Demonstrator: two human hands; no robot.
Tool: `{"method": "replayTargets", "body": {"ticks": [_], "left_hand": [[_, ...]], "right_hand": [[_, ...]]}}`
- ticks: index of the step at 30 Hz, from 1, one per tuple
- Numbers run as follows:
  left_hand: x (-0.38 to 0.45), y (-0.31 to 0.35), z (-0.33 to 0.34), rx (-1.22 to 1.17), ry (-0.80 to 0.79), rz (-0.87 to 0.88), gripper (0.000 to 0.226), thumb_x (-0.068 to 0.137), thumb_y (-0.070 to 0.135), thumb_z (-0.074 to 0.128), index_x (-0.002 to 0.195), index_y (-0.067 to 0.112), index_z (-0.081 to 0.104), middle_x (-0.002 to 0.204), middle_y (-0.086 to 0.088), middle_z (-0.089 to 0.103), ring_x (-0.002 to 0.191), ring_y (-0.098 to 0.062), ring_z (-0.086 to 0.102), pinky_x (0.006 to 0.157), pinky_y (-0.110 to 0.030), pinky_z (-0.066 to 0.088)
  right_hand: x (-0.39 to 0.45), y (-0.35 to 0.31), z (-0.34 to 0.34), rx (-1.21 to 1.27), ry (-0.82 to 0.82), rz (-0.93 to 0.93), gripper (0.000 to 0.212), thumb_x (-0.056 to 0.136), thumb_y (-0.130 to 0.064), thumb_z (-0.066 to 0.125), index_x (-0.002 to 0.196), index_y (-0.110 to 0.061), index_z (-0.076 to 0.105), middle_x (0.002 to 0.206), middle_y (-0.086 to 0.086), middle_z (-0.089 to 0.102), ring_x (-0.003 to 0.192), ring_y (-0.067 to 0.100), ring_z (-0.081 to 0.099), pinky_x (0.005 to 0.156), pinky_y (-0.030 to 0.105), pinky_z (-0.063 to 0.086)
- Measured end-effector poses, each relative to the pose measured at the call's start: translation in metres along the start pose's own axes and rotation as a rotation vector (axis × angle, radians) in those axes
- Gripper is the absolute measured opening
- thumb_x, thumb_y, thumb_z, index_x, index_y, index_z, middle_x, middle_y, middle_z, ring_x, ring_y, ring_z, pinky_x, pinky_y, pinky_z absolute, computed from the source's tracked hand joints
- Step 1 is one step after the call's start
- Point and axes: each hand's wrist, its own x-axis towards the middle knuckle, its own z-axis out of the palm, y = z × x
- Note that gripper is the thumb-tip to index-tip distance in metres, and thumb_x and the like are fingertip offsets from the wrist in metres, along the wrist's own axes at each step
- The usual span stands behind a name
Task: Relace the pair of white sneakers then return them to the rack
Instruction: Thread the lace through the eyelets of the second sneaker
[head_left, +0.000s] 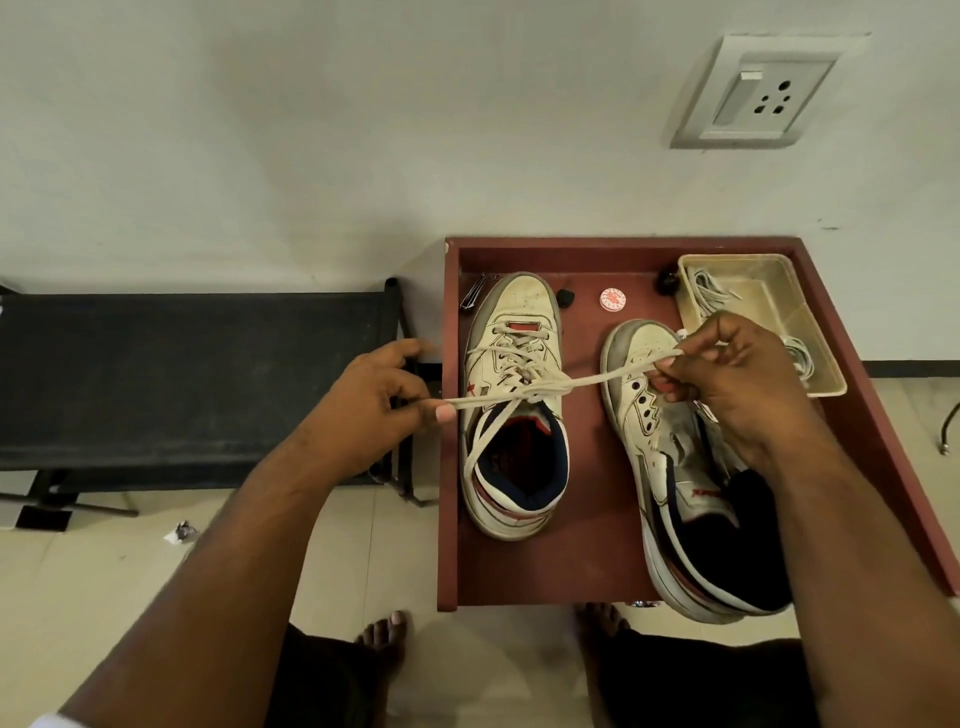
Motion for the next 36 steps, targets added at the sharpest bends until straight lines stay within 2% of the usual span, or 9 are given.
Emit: {"method": "replayTargets", "body": {"ticks": [6,11,14,20,22,25,29,32,36], "left_hand": [[-0.012,0.006,0.012,-0.053,0.267,-0.042,0.021,0.096,0.035,0.057,0.112,0.023,0.061,0.148,0.002,0.041,0.136,-0.016,0.039,0.11,-0.039,0.037],[-0.026,0.052,0.041,0.149,0.274,0.234,0.048,0.096,0.051,0.045,0.132,0.022,0.056,0.146,-0.003,0.048,0.133,-0.022,0.043,0.11,-0.038,0.032],[-0.039,0.067,0.072,0.4,0.091,0.25,0.073,0.09,0.069,0.018,0.147,0.03,0.041,0.163,-0.001,0.019,0.149,-0.024,0.016,0.119,-0.042,0.011],[-0.048,0.069,0.098,0.515,0.076,0.084,0.068,0.089,0.067,0.007,0.153,0.046,0.007,0.15,0.017,-0.039,0.141,-0.019,-0.036,0.12,-0.055,-0.005],[-0.053,0.072,0.106,0.575,0.115,0.017,0.064,0.091,0.063,0.011,0.152,0.044,0.013,0.159,0.007,-0.028,0.146,-0.028,-0.029,0.117,-0.061,-0.009],[-0.056,0.097,0.117,0.688,0.231,0.069,0.055,0.093,0.045,0.03,0.146,0.031,0.038,0.162,-0.012,0.021,0.15,-0.036,0.006,0.114,-0.066,0.002],[-0.03,0.144,0.117,0.553,0.321,0.304,0.058,0.086,0.011,0.045,0.142,0.023,0.043,0.156,-0.009,0.035,0.147,-0.027,0.02,0.118,-0.049,0.014],[0.013,0.181,0.119,0.453,0.102,0.286,0.055,0.093,0.011,0.045,0.147,0.018,0.041,0.158,-0.006,0.03,0.147,-0.024,0.023,0.119,-0.037,0.022],[0.077,0.194,0.137,0.474,-0.146,0.086,0.052,0.09,0.016,0.052,0.141,0.014,0.045,0.148,-0.014,0.038,0.138,-0.032,0.036,0.111,-0.046,0.036]], "right_hand": [[-0.029,-0.024,-0.004,-0.274,0.074,-0.141,0.049,0.073,-0.01,0.083,0.113,-0.027,0.061,0.096,-0.004,0.06,0.067,0.011,0.056,0.052,0.016,0.047],[-0.067,-0.019,-0.013,-0.571,0.094,-0.182,0.017,0.083,-0.022,0.076,0.099,-0.021,0.07,0.098,-0.001,0.067,0.09,0.015,0.062,0.081,0.032,0.049],[-0.094,-0.003,-0.026,-1.006,0.233,-0.084,0.038,0.086,-0.038,0.067,0.121,-0.026,0.06,0.121,0.005,0.06,0.112,0.031,0.056,0.093,0.044,0.046],[-0.115,0.018,-0.029,-0.686,0.197,-0.033,0.054,0.088,-0.002,0.057,0.136,-0.024,0.048,0.114,0.012,0.063,0.103,0.034,0.059,0.082,0.033,0.044],[-0.113,0.019,-0.022,-0.663,0.198,-0.028,0.057,0.09,0.001,0.052,0.14,-0.024,0.046,0.117,0.013,0.062,0.105,0.034,0.058,0.083,0.032,0.043],[-0.112,0.023,-0.027,-0.578,0.13,-0.011,0.059,0.092,0.0,0.05,0.142,-0.028,0.042,0.12,0.009,0.063,0.109,0.032,0.059,0.083,0.032,0.044],[-0.105,0.022,-0.039,-0.323,0.032,0.038,0.046,0.092,-0.014,0.062,0.134,-0.03,0.051,0.111,-0.01,0.062,0.108,0.014,0.06,0.085,0.026,0.042],[-0.089,0.015,-0.056,-0.239,0.092,0.08,0.04,0.089,-0.026,0.069,0.128,-0.021,0.06,0.111,-0.01,0.065,0.098,0.006,0.059,0.084,0.023,0.042],[-0.062,0.004,-0.081,-0.132,0.035,0.016,0.021,0.088,-0.023,0.071,0.109,-0.019,0.071,0.088,-0.012,0.07,0.086,0.008,0.067,0.079,0.033,0.055]]}}
